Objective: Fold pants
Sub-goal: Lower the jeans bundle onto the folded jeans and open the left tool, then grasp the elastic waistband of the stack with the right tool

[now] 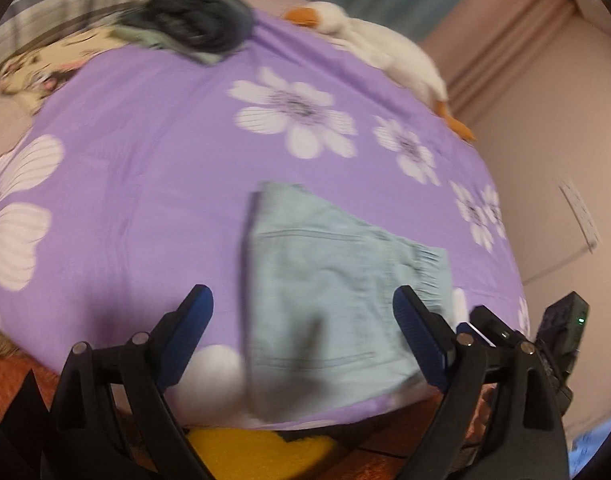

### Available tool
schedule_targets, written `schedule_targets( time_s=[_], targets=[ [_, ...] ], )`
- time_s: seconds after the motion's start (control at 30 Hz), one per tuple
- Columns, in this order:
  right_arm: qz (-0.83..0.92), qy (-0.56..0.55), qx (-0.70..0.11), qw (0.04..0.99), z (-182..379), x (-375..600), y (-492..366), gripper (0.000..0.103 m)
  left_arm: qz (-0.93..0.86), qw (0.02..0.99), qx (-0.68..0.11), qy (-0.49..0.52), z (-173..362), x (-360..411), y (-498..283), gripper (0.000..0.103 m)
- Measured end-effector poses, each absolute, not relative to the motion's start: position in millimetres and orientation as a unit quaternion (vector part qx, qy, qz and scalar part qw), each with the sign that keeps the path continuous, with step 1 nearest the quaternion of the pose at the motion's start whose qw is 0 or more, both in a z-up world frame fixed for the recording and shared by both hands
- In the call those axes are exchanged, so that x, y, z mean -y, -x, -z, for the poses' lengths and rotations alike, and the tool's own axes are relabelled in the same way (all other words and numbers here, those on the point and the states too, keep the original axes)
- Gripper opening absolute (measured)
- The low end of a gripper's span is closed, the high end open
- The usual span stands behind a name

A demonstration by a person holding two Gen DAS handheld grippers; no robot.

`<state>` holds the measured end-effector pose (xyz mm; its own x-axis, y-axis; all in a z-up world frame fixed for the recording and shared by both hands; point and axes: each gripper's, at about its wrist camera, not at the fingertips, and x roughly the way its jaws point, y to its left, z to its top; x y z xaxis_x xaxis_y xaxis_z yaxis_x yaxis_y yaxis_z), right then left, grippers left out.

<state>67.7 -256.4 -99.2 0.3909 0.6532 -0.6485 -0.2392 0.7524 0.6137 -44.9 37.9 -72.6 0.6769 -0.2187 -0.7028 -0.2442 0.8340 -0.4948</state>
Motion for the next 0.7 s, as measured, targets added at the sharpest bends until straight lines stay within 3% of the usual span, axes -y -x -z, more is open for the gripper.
schedule_targets(
  time_s=[0.37,0.57,0.67,0.7],
  targets=[
    [-0.312,-0.144,-0.554,0.759,124.8,195.9,-97.9,0.102,-0.041,0.865,-0.394,0.309,75.7,-68.7,69.4,0.091],
    [-0.307,-0.132,-0.544,0.77,130.7,191.3,-98.9,0.101,-0.043,0.858,-0.4,0.319,79.2,-71.7,68.1,0.091],
    [-0.309,-0.119,-0.543,0.772,130.5,187.0,-99.6,0.083,-0.034,0.858,-0.401,0.319,79.3,-70.3,65.8,0.091],
    [-0.322,-0.125,-0.546,0.764,129.8,185.9,-99.8,0.066,-0.032,0.858,-0.401,0.318,79.4,-69.2,65.7,0.091]
  ],
)
